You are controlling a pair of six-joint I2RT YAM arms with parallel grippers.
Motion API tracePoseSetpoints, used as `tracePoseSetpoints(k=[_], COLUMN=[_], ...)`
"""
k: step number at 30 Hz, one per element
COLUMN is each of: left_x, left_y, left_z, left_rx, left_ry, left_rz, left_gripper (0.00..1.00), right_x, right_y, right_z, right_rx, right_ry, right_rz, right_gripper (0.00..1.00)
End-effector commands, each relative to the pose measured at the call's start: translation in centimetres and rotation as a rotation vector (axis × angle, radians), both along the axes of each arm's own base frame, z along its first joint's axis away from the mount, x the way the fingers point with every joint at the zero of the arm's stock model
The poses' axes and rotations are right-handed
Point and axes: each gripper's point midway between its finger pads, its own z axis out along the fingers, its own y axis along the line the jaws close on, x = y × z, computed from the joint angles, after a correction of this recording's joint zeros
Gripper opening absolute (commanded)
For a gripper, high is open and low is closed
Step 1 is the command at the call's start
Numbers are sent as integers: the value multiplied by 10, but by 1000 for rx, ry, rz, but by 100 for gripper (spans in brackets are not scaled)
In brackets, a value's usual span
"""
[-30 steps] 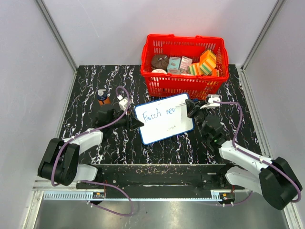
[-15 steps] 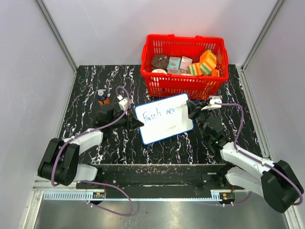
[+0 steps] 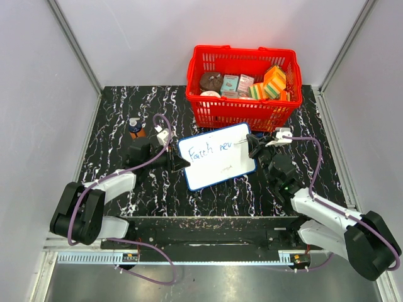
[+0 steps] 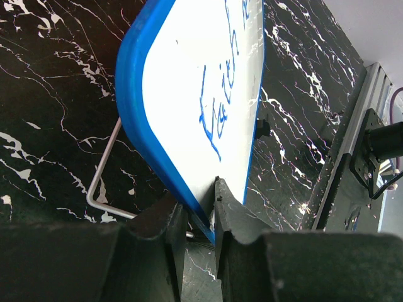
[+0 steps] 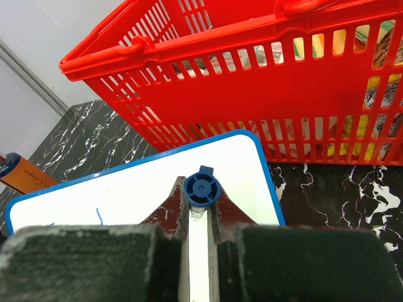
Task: Write a sentence on the whiteboard
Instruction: Write with the whiteboard marker on the whiteboard.
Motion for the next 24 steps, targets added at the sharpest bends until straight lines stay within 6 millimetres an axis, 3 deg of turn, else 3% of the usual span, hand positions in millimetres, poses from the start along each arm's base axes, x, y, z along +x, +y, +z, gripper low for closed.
tracePoseSetpoints(k=[1,24], left_x=[23,23], left_y=[14,14], left_z=[-3,-3], left_rx=[108,110], left_ry=[-145,-145], left_rz=[56,55], left_gripper=[0,0], right_x=[5,8], right_y=[-3,10], right_z=[7,10], right_rx=[8,39], right_ry=[-20,-26], right_rz=[-21,24], right_gripper=[0,0])
